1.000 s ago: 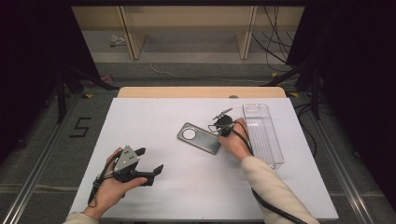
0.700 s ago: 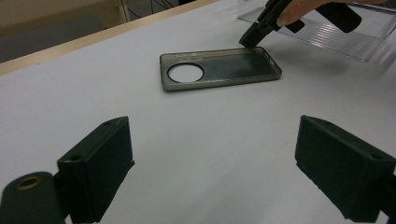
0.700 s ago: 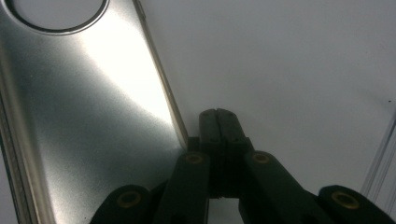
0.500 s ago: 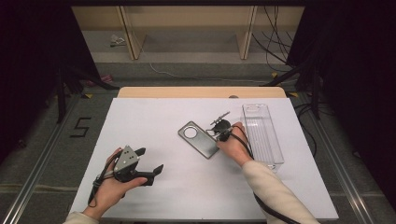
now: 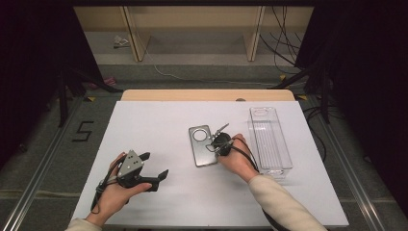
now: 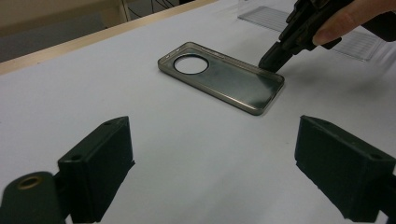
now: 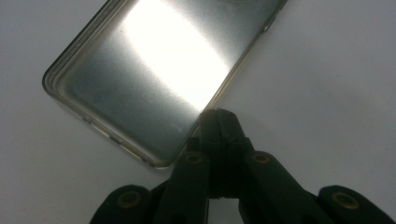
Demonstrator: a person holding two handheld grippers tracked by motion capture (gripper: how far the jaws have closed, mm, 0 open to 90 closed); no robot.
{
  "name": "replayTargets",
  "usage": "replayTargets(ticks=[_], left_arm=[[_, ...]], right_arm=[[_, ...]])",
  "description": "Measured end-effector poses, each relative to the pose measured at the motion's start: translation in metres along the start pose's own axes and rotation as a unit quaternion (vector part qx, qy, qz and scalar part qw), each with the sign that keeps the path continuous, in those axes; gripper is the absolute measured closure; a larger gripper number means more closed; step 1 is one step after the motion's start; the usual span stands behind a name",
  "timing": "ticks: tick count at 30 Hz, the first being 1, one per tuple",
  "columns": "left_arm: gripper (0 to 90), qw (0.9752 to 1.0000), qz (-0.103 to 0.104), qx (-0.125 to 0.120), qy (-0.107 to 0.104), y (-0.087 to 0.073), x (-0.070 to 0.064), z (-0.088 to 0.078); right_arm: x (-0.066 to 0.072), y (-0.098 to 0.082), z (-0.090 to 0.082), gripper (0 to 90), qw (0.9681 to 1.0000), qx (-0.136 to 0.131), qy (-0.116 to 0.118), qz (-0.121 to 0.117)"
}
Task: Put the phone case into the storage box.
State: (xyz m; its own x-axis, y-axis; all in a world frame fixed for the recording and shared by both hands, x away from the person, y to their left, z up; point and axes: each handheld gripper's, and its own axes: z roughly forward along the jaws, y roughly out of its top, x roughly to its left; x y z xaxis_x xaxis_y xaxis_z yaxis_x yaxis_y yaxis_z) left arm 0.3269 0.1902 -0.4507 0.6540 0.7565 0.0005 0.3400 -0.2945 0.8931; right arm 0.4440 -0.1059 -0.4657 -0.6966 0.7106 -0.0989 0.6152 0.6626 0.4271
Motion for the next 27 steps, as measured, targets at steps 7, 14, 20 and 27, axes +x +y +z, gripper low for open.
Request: replayTargets(ticks=[7,14,20,27], left_arm=[[11.0,1.0,0.0,0.0,0.0,0.0,0.0,0.0],[11.1,1.0,0.002,0.0,-0.001,0.0,0.0,0.0],[11.0,1.0,0.0,-0.001,0.001,0.0,0.0,0.0],[11.0,1.0,-0.001,-0.001,0.0,0.0,-0.001,0.0]], right_arm=[[0.005,-0.001,0.0,90.0,1.0,-0.003,0.001,-0.007],[0.009,-0.002,-0.001,90.0,0.9999,-0.003,0.004,-0.014],[0.013,-0.003,-0.002,90.0,0.9998,-0.005,0.007,-0.016],[0.014,-0.003,-0.002,90.0,0.9998,-0.007,0.01,-0.018]])
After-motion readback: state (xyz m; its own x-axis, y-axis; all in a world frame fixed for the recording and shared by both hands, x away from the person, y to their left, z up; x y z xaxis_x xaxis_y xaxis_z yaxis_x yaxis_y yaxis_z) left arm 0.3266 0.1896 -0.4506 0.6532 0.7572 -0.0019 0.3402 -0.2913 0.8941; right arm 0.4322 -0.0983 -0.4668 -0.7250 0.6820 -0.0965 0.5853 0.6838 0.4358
